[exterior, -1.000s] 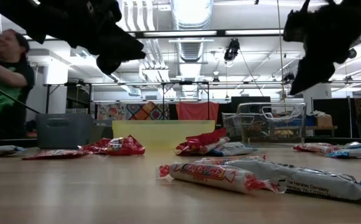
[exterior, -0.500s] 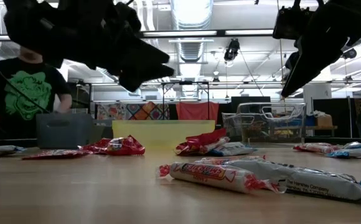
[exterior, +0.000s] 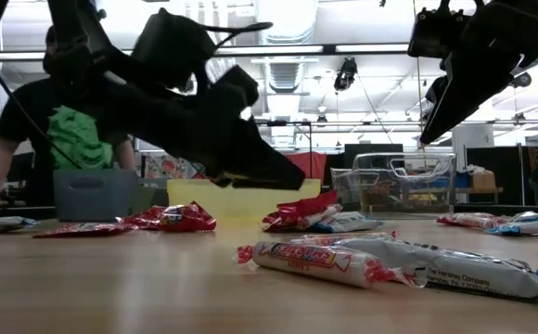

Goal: Sort candy
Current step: Put the red candy into the black bin

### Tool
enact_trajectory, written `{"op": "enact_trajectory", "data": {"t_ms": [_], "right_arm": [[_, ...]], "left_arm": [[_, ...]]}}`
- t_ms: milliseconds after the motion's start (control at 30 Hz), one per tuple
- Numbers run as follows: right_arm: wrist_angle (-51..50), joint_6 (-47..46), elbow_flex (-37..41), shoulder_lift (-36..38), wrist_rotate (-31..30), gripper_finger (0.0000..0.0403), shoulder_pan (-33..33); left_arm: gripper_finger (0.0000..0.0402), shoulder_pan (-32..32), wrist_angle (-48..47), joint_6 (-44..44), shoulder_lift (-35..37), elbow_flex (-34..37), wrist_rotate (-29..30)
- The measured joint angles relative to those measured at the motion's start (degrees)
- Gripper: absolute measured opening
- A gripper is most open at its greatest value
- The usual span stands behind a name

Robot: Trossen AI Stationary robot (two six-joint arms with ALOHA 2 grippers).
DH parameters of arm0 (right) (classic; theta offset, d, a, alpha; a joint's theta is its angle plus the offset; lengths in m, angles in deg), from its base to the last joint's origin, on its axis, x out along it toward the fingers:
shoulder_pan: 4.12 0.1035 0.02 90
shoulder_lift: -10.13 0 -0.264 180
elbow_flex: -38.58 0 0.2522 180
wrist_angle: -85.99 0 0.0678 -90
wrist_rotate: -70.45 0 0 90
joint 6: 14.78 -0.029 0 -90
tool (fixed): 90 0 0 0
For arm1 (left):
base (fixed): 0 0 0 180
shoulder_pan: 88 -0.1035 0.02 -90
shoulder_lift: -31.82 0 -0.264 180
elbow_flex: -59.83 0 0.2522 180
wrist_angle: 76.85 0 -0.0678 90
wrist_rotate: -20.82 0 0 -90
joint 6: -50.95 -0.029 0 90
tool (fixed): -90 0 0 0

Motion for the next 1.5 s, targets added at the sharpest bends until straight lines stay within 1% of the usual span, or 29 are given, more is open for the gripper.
{"op": "enact_trajectory", "data": {"t_ms": [133,233,533,633,833,1000,1067,1267,1500], "right_arm": [[0.0,0.0,0.0,0.0,0.0,0.0203,0.0],[0.1,0.0,0.1,0.0,0.0,0.0203,0.0],[0.2,-0.2,0.1,-0.2,-0.1,0.0203,0.0],[0.6,-0.2,0.1,-0.2,-0.1,0.0203,0.0],[0.8,-0.2,0.1,-0.2,-0.1,0.0203,0.0],[1.8,-0.2,0.1,-0.2,-0.1,0.0203,0.0],[1.8,-0.2,0.1,-0.2,-0.1,0.0203,0.0],[1.9,-0.2,0.1,-0.2,-0.2,0.0203,0.0],[2.3,-0.2,0.1,-0.2,-0.2,0.0203,0.0]], "left_arm": [[0.0159,0.0,-1.1,1.0,-2.1,-1.0,4.2],[0.0153,0.0,-1.1,1.8,-2.7,-1.1,5.7],[0.0139,0.4,-1.3,2.4,-0.2,-0.3,5.6],[0.0139,0.5,-3.3,1.5,0.6,0.2,5.6],[0.0139,0.2,-4.7,-2.4,0.2,0.8,5.9],[0.0139,0.1,-4.7,-2.6,-1.4,0.7,9.7],[0.0139,0.1,-4.6,-2.6,-1.9,0.6,10.2],[0.0135,0.1,-4.1,-2.1,-2.9,0.2,10.3],[0.0120,0.3,-5.8,-2.0,-0.4,0.3,9.9]]}}
